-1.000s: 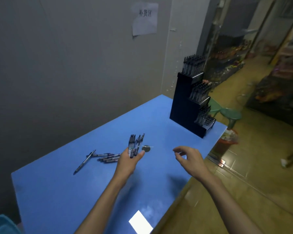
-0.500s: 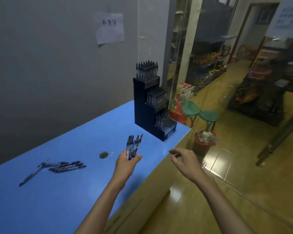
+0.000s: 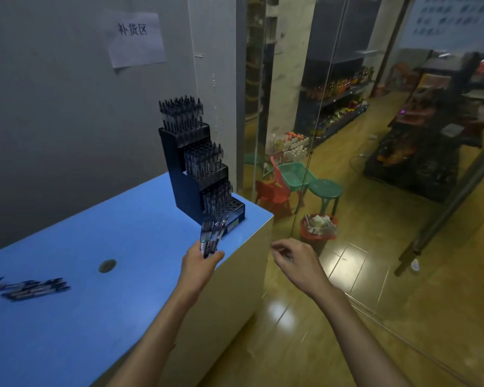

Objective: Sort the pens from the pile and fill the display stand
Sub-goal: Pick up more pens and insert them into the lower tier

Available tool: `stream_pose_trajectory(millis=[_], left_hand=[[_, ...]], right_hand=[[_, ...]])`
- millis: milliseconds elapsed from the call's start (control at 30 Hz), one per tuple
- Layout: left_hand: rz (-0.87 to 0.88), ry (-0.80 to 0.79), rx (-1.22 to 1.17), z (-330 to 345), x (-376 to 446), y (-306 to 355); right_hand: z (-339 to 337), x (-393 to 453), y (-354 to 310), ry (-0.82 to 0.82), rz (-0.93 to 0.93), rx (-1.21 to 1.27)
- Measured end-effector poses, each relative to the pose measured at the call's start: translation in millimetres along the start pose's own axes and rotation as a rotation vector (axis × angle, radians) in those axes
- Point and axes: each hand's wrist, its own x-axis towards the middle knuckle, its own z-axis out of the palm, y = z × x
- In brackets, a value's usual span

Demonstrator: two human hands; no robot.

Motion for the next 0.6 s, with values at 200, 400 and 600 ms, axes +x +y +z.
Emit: stream_pose_trajectory(millis=[200, 400, 600], left_hand=[[-0.005, 0.040, -0.019, 38, 46, 7], [-0.027, 0.116, -0.055, 76, 96, 13], [-0.056, 0.259, -0.077, 92, 140, 20]], right_hand=[[-4, 55, 33, -0.036, -0.042, -0.017], [-4, 122, 60, -0.131, -0.075, -0.027], [11, 196, 73, -0.225, -0.138, 0.001]])
